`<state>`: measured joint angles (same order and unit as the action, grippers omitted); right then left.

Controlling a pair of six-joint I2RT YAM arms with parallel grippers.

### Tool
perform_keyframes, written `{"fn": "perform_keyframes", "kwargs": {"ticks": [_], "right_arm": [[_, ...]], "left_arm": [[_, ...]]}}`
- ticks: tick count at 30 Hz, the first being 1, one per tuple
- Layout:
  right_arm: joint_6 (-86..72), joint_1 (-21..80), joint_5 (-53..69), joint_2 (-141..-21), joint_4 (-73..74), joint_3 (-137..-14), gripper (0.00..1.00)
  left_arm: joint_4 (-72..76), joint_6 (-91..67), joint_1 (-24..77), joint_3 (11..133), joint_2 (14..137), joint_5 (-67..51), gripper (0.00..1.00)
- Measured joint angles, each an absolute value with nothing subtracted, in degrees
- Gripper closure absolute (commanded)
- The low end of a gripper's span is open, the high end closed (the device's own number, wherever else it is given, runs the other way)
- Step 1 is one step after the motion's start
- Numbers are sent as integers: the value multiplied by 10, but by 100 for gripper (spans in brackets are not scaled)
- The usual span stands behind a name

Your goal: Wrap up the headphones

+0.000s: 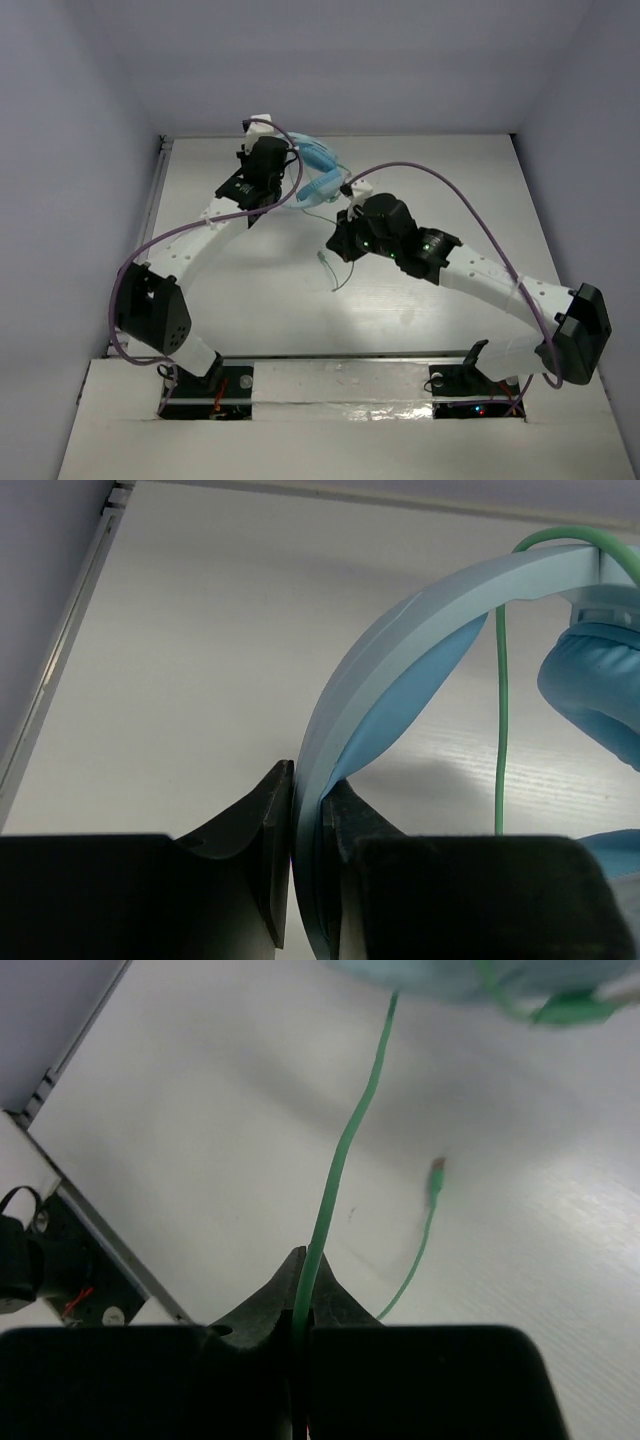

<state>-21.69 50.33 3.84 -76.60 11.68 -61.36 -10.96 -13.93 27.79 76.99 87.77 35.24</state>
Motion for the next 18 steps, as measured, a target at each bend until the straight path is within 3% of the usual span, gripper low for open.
{"fn": "perform_keyframes", "kwargs": {"ticks": [7, 15, 18], "right_arm": [[-144, 503, -74, -813, 263, -780, 100], [-72, 503, -213, -857, 361, -869, 100], [-58, 505, -249, -866, 378, -870, 87]], "left_arm": [[-138, -93, 325, 783, 904, 350, 100], [-150, -39, 370, 764, 890, 330, 100], [-163, -29, 371, 744, 870, 321, 100]]}}
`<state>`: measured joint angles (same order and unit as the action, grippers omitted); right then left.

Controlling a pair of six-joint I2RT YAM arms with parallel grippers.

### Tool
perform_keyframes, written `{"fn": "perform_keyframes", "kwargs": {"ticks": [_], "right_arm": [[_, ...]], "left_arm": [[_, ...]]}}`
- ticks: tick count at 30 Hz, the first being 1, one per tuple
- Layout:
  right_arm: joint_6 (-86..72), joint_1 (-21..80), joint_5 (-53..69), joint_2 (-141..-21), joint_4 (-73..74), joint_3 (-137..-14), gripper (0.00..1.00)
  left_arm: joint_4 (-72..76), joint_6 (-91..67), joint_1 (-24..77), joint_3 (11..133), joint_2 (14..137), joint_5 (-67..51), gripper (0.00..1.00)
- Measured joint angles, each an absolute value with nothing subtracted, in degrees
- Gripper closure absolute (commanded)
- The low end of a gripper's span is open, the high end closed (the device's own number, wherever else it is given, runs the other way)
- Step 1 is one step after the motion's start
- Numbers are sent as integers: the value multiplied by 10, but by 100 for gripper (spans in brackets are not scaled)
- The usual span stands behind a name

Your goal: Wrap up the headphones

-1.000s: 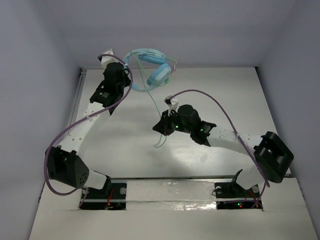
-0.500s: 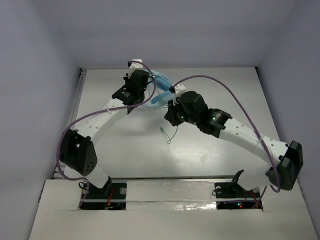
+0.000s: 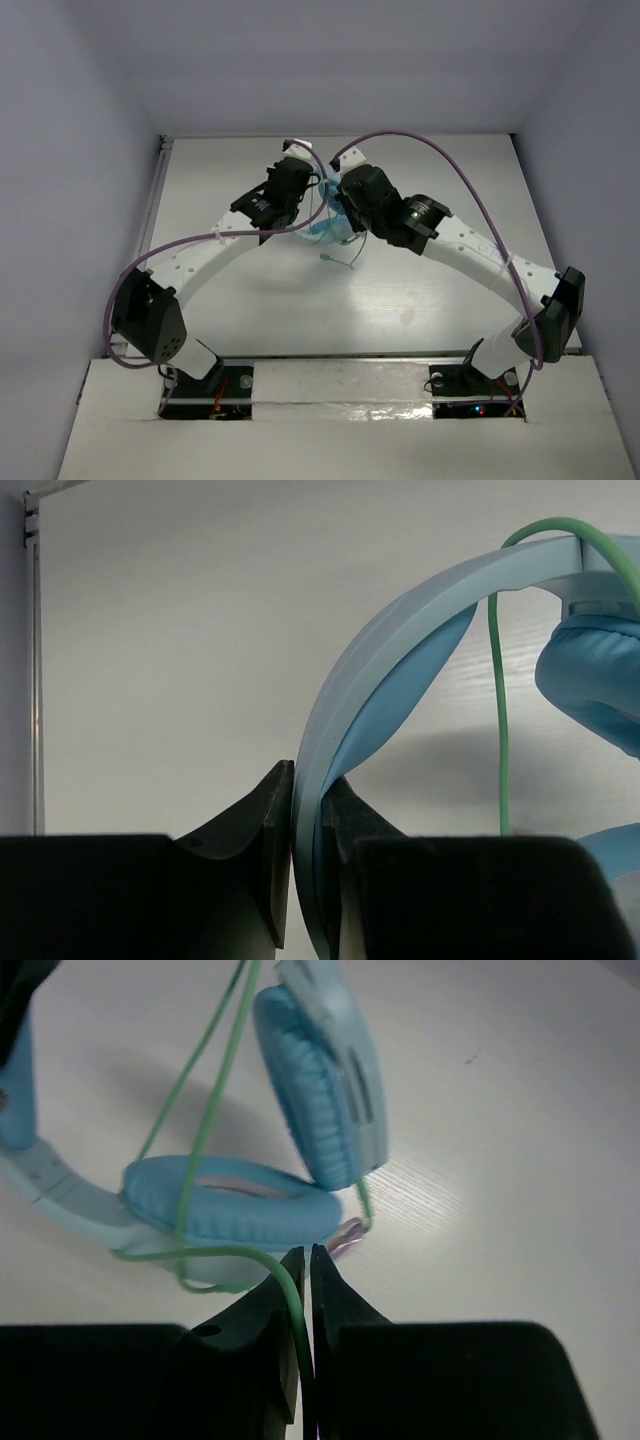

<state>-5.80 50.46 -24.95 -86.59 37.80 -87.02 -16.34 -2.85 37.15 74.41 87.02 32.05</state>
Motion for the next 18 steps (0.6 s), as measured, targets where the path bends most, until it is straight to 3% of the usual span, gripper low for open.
{"fn": "perform_keyframes", "kwargs": {"ticks": [2, 7, 18], "right_arm": [[-48, 507, -274, -869, 378, -870, 75], [-34, 507, -323, -869, 364, -871, 68], [-32, 480, -335, -869, 278, -830, 78]], "left_arm": [[-180, -20, 371, 734, 858, 307, 100], [-213, -10, 370, 707, 829, 259, 100], [-239, -16, 370, 698, 754, 106, 100]]}}
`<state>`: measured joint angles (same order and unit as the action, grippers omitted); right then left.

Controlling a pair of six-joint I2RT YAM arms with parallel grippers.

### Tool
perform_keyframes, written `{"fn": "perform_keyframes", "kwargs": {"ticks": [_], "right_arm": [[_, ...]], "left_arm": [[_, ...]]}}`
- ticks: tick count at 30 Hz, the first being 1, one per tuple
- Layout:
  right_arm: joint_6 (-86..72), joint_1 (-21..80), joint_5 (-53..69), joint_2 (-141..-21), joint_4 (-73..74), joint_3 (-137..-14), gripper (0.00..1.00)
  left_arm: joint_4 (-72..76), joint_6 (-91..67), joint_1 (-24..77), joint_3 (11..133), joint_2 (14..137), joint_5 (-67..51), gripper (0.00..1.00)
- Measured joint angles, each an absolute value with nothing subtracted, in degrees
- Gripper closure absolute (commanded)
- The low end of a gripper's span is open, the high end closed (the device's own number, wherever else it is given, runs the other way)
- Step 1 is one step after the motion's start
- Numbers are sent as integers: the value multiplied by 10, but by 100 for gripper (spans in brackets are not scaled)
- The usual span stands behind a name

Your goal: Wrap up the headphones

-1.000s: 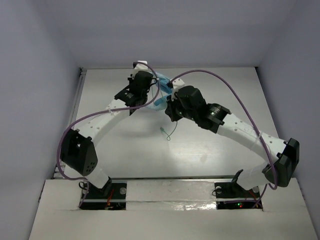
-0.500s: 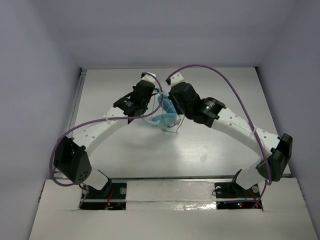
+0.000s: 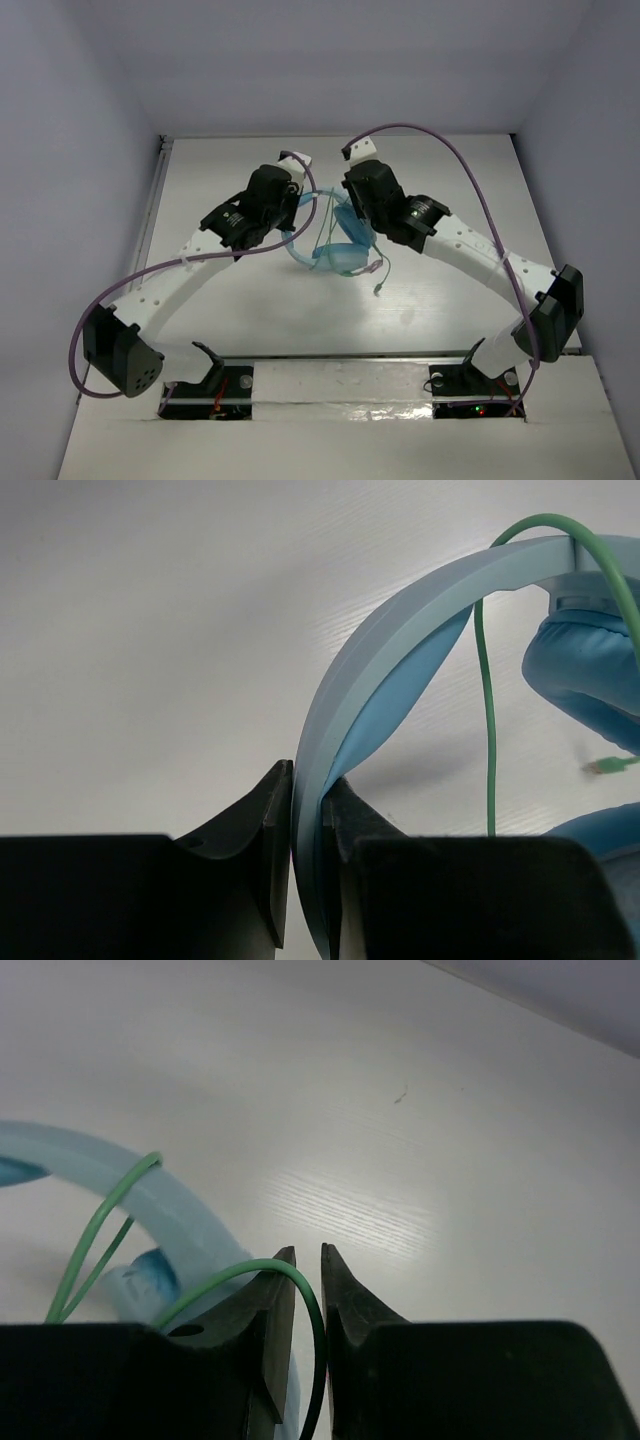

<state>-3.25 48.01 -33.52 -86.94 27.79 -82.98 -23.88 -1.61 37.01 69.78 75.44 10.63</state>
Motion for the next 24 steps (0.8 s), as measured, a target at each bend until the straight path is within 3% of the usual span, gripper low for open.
{"fn": "perform_keyframes", "kwargs": {"ticks": [13, 20, 24], "right_arm": [[-22, 434, -281, -871, 231, -831, 78], [2, 423, -261, -916, 215, -857, 67], [-5, 401, -250, -922, 193, -836, 67]], "left_arm": [[-250, -18, 369, 701, 737, 40, 100], [-251, -11, 368, 701, 738, -20, 100], [-252, -5, 367, 702, 738, -50, 100]]}}
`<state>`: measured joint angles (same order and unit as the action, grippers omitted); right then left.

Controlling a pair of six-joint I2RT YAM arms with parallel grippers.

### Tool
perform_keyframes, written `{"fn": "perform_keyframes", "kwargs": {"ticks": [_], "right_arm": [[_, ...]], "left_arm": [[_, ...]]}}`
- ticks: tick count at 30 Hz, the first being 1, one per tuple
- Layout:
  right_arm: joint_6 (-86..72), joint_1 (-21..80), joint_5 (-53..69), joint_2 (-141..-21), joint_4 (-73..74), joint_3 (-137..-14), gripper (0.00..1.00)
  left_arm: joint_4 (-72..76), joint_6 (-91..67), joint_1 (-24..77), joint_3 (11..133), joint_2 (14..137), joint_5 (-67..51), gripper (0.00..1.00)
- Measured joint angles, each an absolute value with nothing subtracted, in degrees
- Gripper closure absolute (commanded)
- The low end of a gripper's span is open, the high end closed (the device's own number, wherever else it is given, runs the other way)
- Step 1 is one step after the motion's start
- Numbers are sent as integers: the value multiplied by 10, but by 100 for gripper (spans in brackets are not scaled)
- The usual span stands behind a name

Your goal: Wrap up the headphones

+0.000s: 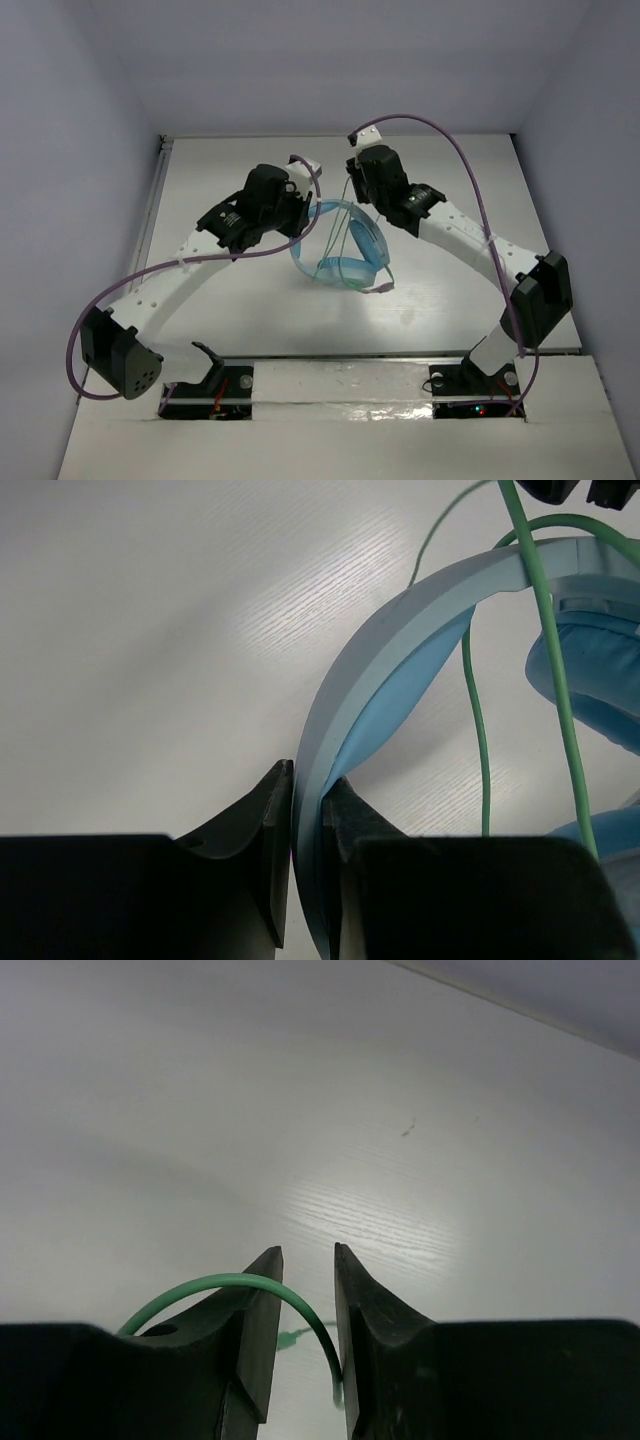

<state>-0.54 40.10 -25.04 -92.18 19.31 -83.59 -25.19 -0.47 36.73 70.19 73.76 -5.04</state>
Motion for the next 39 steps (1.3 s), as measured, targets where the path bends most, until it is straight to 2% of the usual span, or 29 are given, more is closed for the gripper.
{"fn": "perform_keyframes", "kwargs": {"ticks": [7, 13, 18, 19, 22, 29, 31, 36, 39], "right_arm": [[-57, 381, -227, -871, 129, -728, 74], [-97, 380, -203, -823, 90, -667, 90], [-116, 379, -196, -798, 63, -656, 90], [-117, 379, -196, -798, 57, -656, 89], [-125, 379, -189, -798, 39, -645, 73], [-147, 370, -132, -798, -31, -567, 56], [-155, 362, -111, -799, -59, -548, 52], [-168, 350, -60, -811, -143, -535, 53], [-174, 348, -29, -826, -187, -535, 48]], "left_arm": [[-256, -6, 346, 708, 736, -83, 100], [-263, -16, 329, 724, 727, -66, 100], [-268, -20, 318, 740, 723, -63, 100], [-268, -21, 312, 740, 721, -73, 100], [-264, -29, 289, 740, 711, -111, 100], [-243, -63, 244, 778, 706, -206, 100], [-233, -72, 244, 790, 705, -227, 100], [-221, -87, 244, 809, 699, -261, 100], [-222, -91, 244, 813, 696, -267, 100]]}}
